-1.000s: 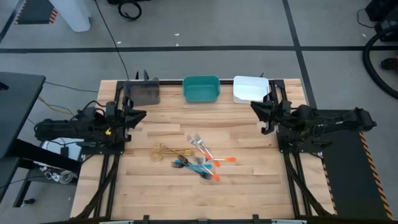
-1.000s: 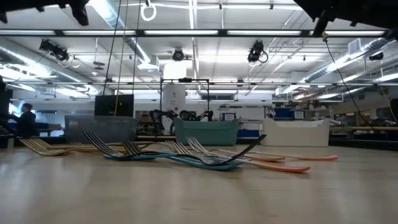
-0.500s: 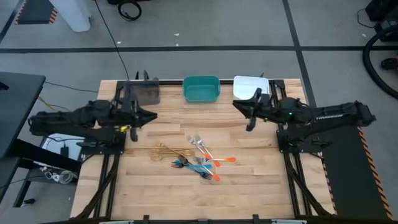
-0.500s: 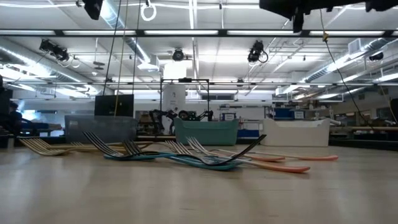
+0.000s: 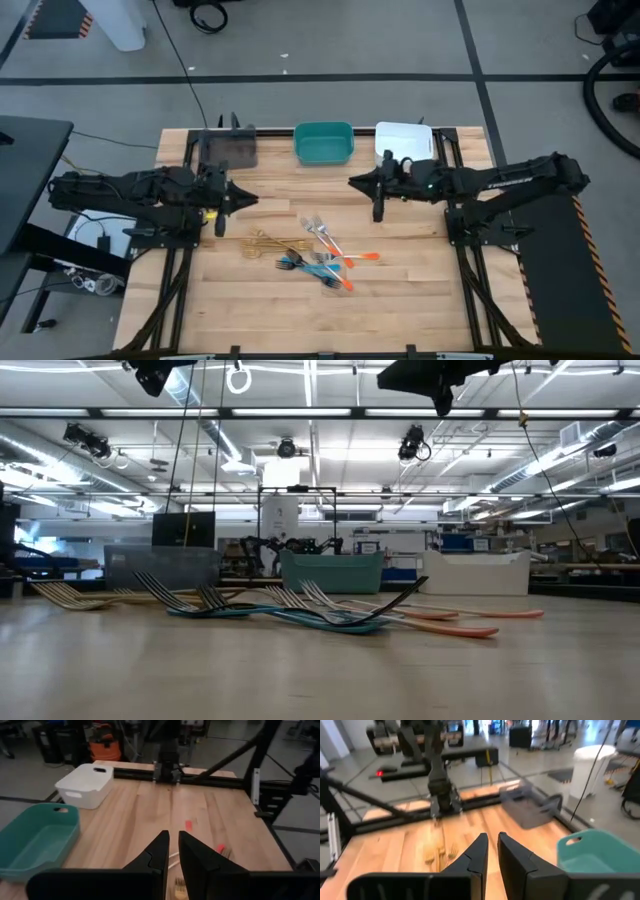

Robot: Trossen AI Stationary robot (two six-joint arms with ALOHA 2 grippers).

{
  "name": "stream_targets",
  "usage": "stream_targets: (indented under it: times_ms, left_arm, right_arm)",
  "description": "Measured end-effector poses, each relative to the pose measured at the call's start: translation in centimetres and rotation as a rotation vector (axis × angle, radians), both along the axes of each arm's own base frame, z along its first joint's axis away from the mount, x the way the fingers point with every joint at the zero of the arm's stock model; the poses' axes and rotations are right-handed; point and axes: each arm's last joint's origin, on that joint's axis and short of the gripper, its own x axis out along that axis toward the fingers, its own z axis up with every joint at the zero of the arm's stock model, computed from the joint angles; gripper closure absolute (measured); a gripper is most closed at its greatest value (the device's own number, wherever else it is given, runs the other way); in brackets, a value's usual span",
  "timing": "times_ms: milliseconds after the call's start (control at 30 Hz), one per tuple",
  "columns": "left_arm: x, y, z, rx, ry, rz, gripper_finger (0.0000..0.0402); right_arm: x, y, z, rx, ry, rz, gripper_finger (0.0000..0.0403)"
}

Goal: Sort silverware by color (type)
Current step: Put the orange fork into the blue bin

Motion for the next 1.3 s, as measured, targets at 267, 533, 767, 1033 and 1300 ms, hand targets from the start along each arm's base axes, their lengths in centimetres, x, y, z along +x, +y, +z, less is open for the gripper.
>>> stream_targets:
  times_ms: [267,533,767,1033,1300]
  left_arm:
    - [0.9,-1.1,-0.5,0.017,0.037,-0.038,0.0351]
    - [2.2,-1.8,-1.3,0.034,0.080,-0.060,0.0351]
    - [3.3,-2.0,-1.5,0.033,0.072,-0.059,0.0351]
    - [4.6,-2.2,-2.6,0.045,0.132,-0.055,0.0351]
    - [4.7,-2.2,-3.4,0.052,0.179,-0.045,0.0351]
  right_arm:
    - [2.7,1.7,-1.2,0.002,0.111,0.052,0.0353]
    - [4.2,3.5,-3.1,0.000,0.186,0.098,0.0353]
    - [5.1,5.4,-4.8,-0.003,0.238,0.133,0.0353]
    - [7.3,7.5,-5.8,0.005,0.432,0.149,0.0353]
    - [9.3,9.2,-7.4,-0.014,0.596,0.163,0.0353]
